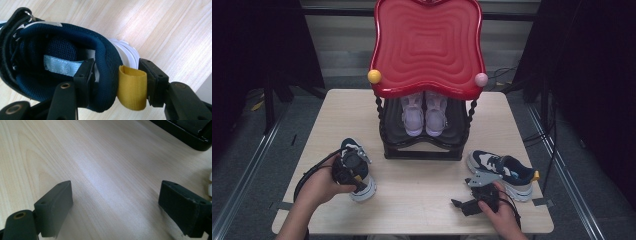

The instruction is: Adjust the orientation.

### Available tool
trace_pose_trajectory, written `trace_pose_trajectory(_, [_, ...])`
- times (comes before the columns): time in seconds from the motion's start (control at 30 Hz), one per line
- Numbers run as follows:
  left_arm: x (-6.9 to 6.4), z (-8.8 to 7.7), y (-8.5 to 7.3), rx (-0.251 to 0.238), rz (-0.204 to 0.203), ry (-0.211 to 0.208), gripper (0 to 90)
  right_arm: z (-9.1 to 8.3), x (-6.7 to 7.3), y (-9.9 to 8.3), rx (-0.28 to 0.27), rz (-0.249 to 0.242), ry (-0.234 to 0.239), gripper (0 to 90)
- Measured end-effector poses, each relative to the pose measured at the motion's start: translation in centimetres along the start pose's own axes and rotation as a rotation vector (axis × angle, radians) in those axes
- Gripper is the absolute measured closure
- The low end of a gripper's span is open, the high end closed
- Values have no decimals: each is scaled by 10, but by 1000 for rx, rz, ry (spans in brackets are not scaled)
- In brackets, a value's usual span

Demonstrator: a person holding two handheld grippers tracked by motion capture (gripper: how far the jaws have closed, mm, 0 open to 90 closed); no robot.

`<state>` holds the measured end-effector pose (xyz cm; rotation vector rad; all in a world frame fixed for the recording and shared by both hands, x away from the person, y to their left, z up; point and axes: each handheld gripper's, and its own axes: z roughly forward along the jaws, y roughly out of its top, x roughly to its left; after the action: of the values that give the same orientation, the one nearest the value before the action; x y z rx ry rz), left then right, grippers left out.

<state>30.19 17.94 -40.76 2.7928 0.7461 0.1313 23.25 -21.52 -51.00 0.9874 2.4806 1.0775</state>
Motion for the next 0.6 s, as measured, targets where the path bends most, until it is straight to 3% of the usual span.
trace_pose_trajectory(0.6, [1, 2, 5, 55, 41, -4, 539, 0, 0, 0, 0, -1, 0, 115])
